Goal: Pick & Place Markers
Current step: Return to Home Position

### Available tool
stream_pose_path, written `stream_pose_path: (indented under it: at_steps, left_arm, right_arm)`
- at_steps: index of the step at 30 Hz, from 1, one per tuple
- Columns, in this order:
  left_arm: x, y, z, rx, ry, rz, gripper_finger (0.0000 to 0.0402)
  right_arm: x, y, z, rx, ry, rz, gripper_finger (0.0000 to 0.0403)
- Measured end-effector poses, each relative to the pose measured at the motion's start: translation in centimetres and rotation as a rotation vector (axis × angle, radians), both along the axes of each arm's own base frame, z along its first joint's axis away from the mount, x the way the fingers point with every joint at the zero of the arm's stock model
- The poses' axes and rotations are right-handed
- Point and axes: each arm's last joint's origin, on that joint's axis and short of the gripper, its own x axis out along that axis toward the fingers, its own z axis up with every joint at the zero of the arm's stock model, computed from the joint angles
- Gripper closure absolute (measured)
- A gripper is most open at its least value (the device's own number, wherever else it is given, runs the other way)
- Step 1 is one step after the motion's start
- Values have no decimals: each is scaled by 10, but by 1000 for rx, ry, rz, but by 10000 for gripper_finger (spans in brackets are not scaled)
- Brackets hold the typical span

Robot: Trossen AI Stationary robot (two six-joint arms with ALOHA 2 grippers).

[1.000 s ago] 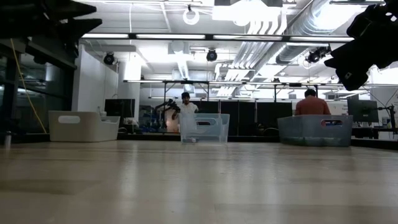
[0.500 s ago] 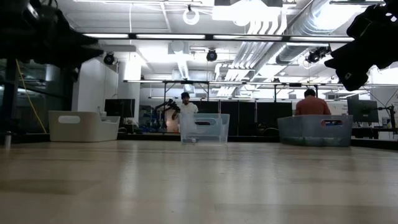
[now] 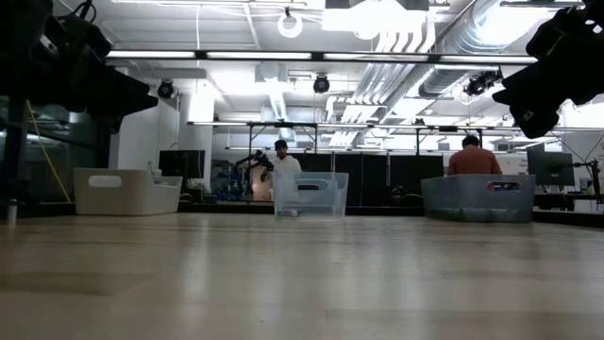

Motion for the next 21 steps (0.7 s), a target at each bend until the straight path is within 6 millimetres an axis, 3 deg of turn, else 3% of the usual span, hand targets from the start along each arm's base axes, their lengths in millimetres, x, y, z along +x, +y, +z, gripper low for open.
stream_pose_path:
  at_steps: [21]
  left_arm:
    - [1,0,-2,-6,21,-4,266]
  right_arm:
    - [0,0,0,0,0,0,308]
